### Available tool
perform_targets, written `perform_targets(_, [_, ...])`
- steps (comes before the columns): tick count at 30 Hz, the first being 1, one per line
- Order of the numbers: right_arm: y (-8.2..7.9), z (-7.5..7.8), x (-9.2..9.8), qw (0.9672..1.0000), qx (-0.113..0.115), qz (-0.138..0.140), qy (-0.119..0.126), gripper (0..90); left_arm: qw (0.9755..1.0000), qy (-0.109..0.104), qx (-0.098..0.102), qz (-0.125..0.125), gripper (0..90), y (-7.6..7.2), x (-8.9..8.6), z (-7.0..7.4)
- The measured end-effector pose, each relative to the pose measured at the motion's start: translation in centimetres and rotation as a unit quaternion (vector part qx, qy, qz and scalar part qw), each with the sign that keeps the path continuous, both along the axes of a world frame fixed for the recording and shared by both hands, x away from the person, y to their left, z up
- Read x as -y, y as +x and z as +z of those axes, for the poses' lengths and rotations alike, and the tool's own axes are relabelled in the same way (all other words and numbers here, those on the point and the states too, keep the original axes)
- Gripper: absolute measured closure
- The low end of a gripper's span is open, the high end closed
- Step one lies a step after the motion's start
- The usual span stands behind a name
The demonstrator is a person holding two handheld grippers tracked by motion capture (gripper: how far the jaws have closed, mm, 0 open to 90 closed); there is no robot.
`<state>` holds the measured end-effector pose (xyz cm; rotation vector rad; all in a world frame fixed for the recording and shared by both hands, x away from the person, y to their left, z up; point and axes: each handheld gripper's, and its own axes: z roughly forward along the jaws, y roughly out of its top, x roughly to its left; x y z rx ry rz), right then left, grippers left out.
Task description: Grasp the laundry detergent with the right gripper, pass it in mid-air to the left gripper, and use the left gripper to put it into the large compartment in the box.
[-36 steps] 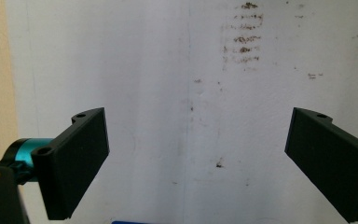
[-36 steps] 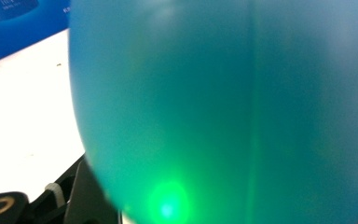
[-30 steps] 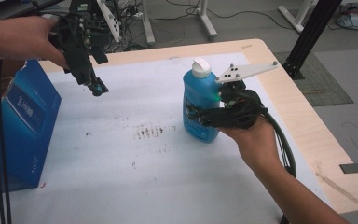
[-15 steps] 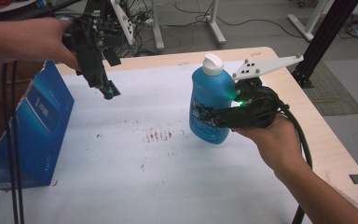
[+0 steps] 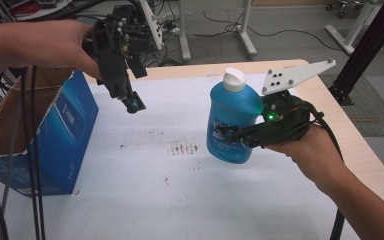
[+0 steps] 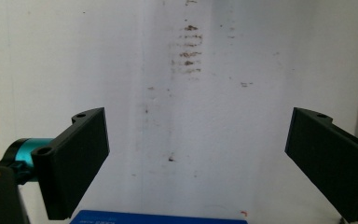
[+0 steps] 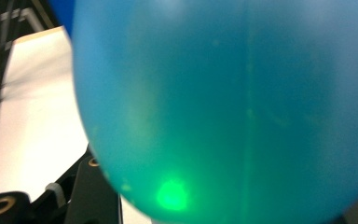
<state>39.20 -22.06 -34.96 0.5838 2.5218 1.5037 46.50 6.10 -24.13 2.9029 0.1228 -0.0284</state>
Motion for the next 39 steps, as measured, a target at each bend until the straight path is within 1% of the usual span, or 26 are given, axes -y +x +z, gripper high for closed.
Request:
perform_targets(3, [0.1,0.2,-0.4,0.9996,-0.002,0.030,-0.003,45.3,0.9999,0.003,-0.006,-0.008,6.1,-0.7,0.1,0.3])
perform_targets(7, [0.3,0.9,-1.1,0.9979,-0.002,0.063,-0.012,45.3,0.9998,0.003,-0.011,-0.018,6.2,-1.6,0.4,0.7])
perform_targets(14, [0.8,2.1,-2.0,0.9946,0.006,0.101,-0.023,45.2,0.9995,-0.002,-0.015,-0.026,6.2,-2.8,0.7,1.6])
perform_targets(16, [0.9,2.5,-2.3,0.9932,0.007,0.113,-0.027,45.2,0.9995,-0.004,-0.014,-0.026,6.2,-3.1,0.8,1.7])
perform_targets(20, [1.0,3.1,-3.1,0.9901,0.011,0.136,-0.032,45.2,0.9995,-0.001,-0.019,-0.027,6.2,-3.5,0.9,2.1])
perform_targets(21, [1.0,3.2,-3.3,0.9895,0.010,0.140,-0.033,45.3,0.9995,-0.002,-0.020,-0.025,6.2,-3.6,0.9,2.2])
perform_targets(23, [1.1,3.3,-3.7,0.9878,0.010,0.151,-0.037,45.3,0.9993,0.001,-0.030,-0.021,6.2,-3.7,0.9,2.4])
perform_targets(28, [1.0,3.2,-5.0,0.9833,0.007,0.176,-0.043,45.2,0.9994,0.001,-0.030,-0.017,6.2,-4.1,0.9,2.7])
perform_targets(30, [1.1,3.2,-5.4,0.9823,0.004,0.183,-0.042,45.3,0.9994,0.002,-0.033,-0.015,6.2,-4.3,0.9,2.8])
perform_targets(31, [1.1,3.2,-5.6,0.9817,0.005,0.186,-0.041,45.3,0.9993,0.006,-0.032,-0.018,6.2,-4.3,0.9,2.8])
perform_targets(33, [1.2,3.2,-6.1,0.9808,0.006,0.191,-0.040,45.3,0.9993,0.006,-0.032,-0.017,6.2,-4.5,0.9,2.9])
perform_targets(39, [1.4,3.3,-7.5,0.9782,0.009,0.204,-0.036,45.3,0.9993,0.001,-0.036,-0.014,6.2,-4.7,1.0,3.2])
